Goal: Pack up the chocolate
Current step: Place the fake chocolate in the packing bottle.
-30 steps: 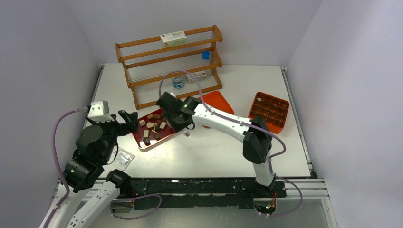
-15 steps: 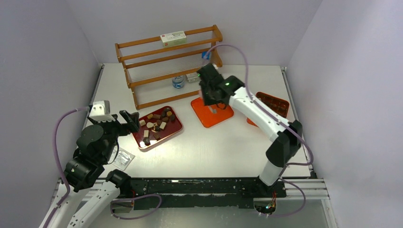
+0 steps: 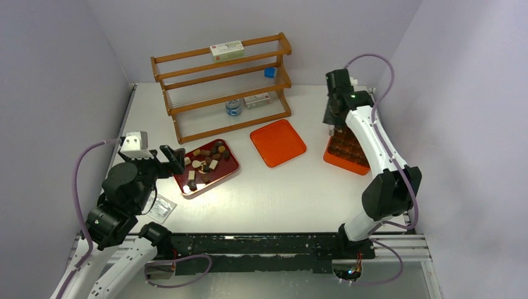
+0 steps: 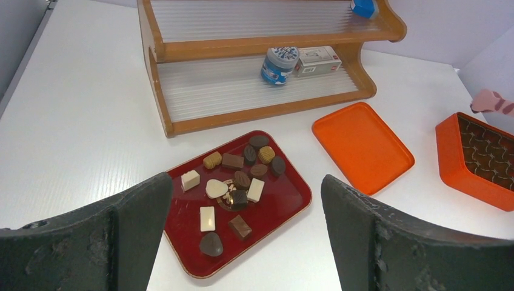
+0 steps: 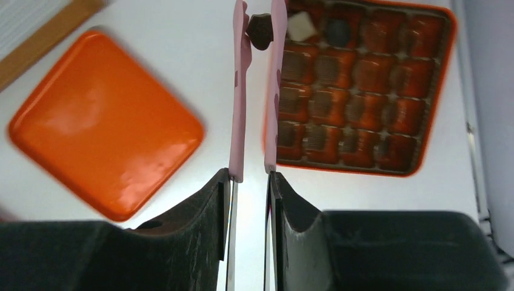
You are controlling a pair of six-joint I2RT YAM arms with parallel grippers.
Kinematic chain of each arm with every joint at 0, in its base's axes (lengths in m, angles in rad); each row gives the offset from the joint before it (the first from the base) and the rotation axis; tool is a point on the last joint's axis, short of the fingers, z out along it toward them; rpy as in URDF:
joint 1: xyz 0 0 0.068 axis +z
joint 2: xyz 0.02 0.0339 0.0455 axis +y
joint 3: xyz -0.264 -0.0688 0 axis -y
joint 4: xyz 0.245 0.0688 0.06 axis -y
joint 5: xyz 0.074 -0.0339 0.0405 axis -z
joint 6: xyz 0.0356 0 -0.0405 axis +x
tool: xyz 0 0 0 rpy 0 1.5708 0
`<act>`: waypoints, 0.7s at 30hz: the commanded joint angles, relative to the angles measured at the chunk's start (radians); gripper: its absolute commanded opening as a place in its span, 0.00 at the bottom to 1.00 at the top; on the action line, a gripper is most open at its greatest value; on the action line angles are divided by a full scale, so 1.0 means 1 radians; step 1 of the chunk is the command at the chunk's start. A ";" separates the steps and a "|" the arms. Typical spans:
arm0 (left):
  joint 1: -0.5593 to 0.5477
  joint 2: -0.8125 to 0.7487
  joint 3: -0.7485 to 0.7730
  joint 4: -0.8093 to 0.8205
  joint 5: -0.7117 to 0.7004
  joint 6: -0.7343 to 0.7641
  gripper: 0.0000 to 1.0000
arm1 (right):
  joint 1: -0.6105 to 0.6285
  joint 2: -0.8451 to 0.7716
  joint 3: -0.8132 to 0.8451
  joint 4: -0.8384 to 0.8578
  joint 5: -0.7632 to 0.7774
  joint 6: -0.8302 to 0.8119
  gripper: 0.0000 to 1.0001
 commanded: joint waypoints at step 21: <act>-0.008 0.021 -0.006 0.023 0.023 0.020 0.97 | -0.296 0.041 -0.135 0.092 0.065 -0.028 0.33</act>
